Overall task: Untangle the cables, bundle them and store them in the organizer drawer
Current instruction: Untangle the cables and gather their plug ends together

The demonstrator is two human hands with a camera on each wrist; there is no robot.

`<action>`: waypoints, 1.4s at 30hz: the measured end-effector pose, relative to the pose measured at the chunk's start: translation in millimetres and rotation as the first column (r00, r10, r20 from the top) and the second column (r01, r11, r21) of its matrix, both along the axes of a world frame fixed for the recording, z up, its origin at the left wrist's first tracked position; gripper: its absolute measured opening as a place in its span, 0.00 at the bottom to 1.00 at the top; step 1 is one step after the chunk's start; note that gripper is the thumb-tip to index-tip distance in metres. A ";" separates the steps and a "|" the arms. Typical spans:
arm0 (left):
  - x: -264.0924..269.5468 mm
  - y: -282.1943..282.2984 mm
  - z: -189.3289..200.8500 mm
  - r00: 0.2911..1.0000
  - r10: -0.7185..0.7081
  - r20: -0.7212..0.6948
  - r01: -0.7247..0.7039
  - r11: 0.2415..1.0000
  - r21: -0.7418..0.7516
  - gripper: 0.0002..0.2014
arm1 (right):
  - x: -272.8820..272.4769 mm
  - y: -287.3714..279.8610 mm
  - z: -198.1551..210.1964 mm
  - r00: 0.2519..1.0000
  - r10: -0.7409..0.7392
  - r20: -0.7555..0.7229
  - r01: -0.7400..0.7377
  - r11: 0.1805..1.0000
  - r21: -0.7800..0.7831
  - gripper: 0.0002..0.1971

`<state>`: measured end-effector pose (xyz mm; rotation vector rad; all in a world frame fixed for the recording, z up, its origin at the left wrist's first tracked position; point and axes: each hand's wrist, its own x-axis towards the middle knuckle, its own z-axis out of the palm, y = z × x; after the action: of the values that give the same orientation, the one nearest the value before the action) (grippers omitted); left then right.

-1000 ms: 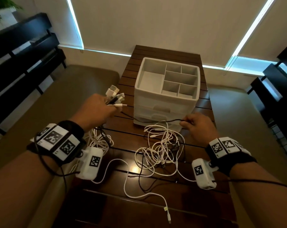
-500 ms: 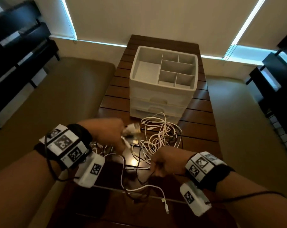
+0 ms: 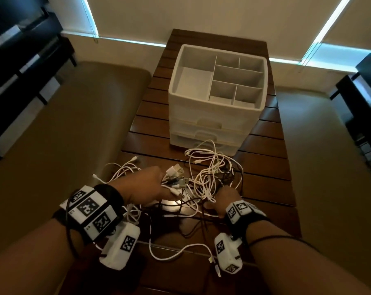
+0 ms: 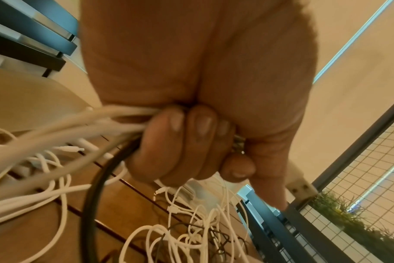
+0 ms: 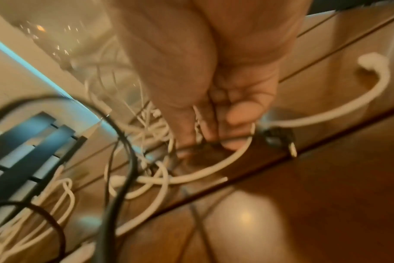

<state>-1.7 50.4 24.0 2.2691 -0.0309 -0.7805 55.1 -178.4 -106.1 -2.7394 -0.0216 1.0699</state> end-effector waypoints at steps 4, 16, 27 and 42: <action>-5.6 6.4 -5.3 0.999 -0.003 -0.038 0.002 1.000 -0.026 0.11 | 3.2 6.3 -12.2 0.987 -0.121 0.110 0.122 0.993 -0.006 0.17; -5.9 14.9 1.3 0.996 0.085 -0.017 -0.084 0.996 0.013 0.16 | -6.5 5.9 -0.8 0.945 -0.222 0.239 0.196 0.972 0.129 0.10; -10.4 33.3 33.6 0.975 0.076 -0.207 -0.137 0.943 -0.303 0.28 | 23.4 -11.1 112.0 0.888 -0.274 0.369 0.020 0.825 0.564 0.11; 20.6 -45.1 32.5 0.865 0.453 -0.218 -0.461 0.543 -0.702 0.06 | 9.4 10.8 206.5 0.931 -0.359 0.060 0.076 0.352 0.933 0.04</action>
<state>18.9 5.2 56.5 1.3768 0.2164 -0.3755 64.5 -167.6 100.4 -1.6977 -0.2163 0.3595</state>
